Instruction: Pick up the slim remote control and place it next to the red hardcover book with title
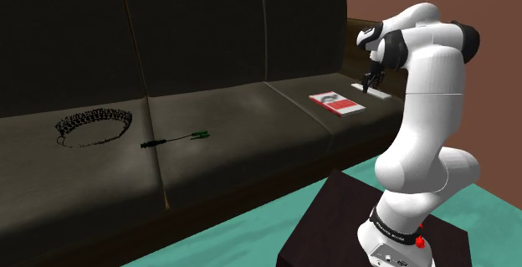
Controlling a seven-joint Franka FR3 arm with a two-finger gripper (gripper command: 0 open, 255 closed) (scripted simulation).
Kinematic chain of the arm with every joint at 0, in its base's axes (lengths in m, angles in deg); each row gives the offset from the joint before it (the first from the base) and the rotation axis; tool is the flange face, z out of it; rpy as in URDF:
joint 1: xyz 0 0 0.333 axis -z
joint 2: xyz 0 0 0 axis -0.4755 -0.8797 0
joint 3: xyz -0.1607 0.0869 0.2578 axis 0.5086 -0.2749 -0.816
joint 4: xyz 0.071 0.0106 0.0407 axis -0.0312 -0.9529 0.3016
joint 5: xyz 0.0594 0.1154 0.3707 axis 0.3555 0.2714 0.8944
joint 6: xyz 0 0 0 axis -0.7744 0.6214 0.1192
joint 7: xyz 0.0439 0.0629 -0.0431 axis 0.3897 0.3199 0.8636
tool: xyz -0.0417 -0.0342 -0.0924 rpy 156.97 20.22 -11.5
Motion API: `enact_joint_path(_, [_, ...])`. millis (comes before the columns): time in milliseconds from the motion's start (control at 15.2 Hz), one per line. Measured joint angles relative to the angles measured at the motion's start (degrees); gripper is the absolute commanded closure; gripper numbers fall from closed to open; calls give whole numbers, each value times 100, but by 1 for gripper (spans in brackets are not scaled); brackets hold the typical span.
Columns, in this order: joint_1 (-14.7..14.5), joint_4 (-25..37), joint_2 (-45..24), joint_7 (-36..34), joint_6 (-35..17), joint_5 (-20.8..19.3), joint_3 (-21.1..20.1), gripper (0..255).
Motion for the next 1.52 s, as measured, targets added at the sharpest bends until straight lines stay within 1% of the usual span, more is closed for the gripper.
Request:
enact_joint_path(660, [7,-485,-193,71,-655,110,-54,255])
enact_joint_path(1056, [-4,-526,-186,65,-692,110,-57,255])
enact_joint_path(1122, [-4,-526,-186,65,-692,110,-57,0])
enact_joint_path(1518, [-4,-525,-186,65,-693,110,-57,0])
